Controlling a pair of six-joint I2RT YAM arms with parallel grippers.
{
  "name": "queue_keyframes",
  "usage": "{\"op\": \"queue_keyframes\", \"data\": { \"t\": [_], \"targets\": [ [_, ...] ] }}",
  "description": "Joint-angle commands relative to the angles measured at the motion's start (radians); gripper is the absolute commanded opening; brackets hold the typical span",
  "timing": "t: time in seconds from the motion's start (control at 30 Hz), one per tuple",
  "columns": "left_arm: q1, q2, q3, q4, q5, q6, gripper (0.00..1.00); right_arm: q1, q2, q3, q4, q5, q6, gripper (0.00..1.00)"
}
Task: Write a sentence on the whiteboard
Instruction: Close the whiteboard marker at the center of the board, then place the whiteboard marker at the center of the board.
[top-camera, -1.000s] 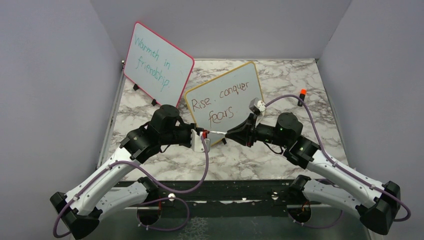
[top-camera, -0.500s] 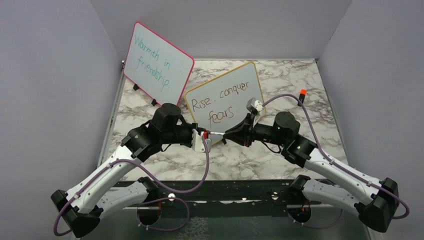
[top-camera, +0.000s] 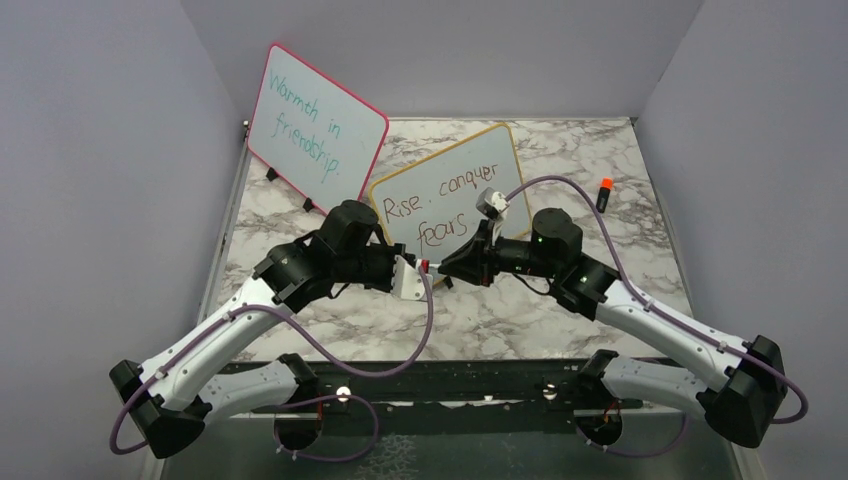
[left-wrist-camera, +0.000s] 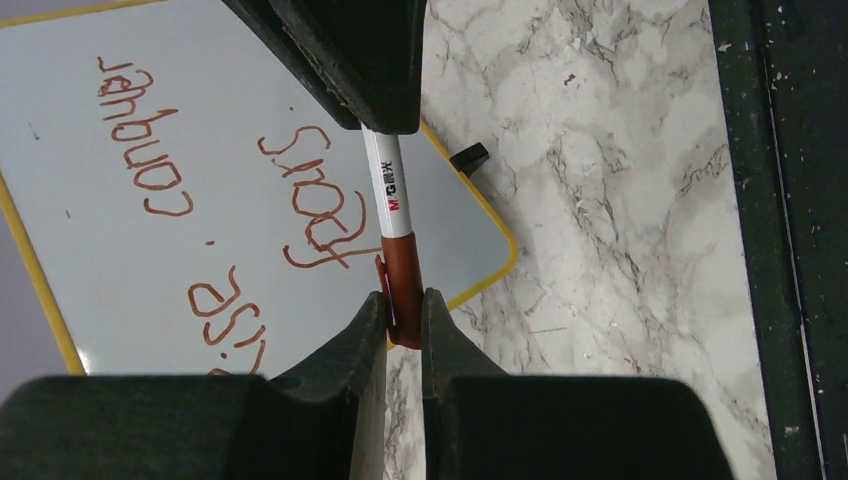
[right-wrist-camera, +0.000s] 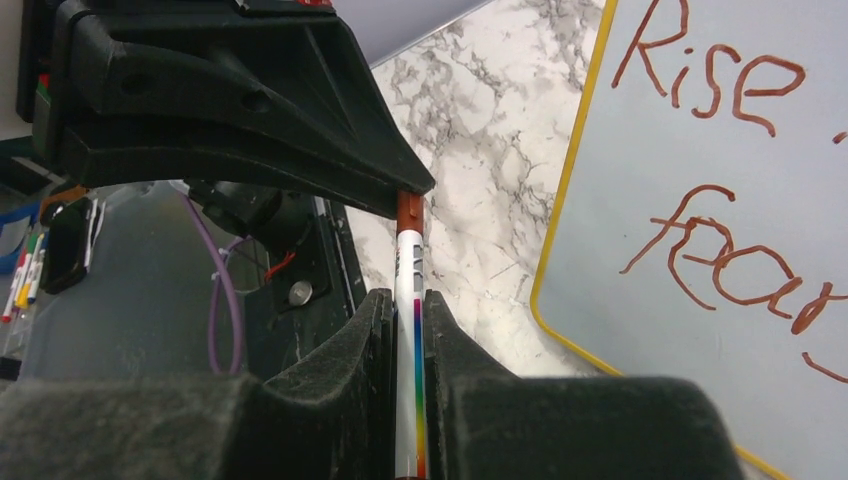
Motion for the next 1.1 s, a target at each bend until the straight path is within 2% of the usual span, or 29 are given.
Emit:
{"op": "queue_keyframes", "data": {
  "t": [0.0, 0.23, 0.4, 0.43, 0.6, 0.63, 0.8, 0.9, 0.93, 1.07],
  "targets": [
    [-0.091, 0.044, 0.097, 0.084, 0.106, -0.015, 0.00, 0.003, 0.053, 0.040, 0.007, -0.028, 0.000, 0.00],
    [-0.206, 0.076, 0.075, 0.201, 0.003, -0.076, 0.00, 0.005, 0.088, 0.040, 0.063, -0.046, 0.055, 0.00],
    [-0.217, 0.065, 0.045, 0.212, -0.073, -0.069, 0.00, 0.004, 0.078, 0.003, 0.026, 0.027, 0.034, 0.00],
    [-0.217, 0.055, 0.030, 0.210, -0.083, -0.072, 0.03, 0.004, 0.073, -0.009, 0.011, 0.048, 0.025, 0.01],
    [-0.216, -0.024, -0.093, 0.213, -0.159, -0.103, 0.60, 0.004, 0.020, -0.111, 0.018, 0.130, 0.020, 0.01],
    [-0.216, -0.042, -0.111, 0.215, -0.179, -0.115, 0.68, 0.004, 0.004, -0.141, 0.033, 0.148, 0.022, 0.00],
    [-0.217, -0.136, -0.186, 0.265, -0.299, -0.237, 0.85, 0.004, -0.046, -0.286, 0.153, 0.180, 0.038, 0.01],
    [-0.217, -0.189, -0.253, 0.357, -0.374, -0.337, 0.90, 0.004, -0.026, -0.358, 0.229, 0.172, 0.037, 0.01],
    [-0.217, -0.205, -0.276, 0.390, -0.400, -0.378, 0.97, 0.004, -0.015, -0.380, 0.263, 0.163, 0.039, 0.01],
    [-0.216, -0.229, -0.350, 0.513, -0.503, -0.536, 0.99, 0.004, 0.038, -0.479, 0.405, 0.142, 0.068, 0.00]
  ]
}}
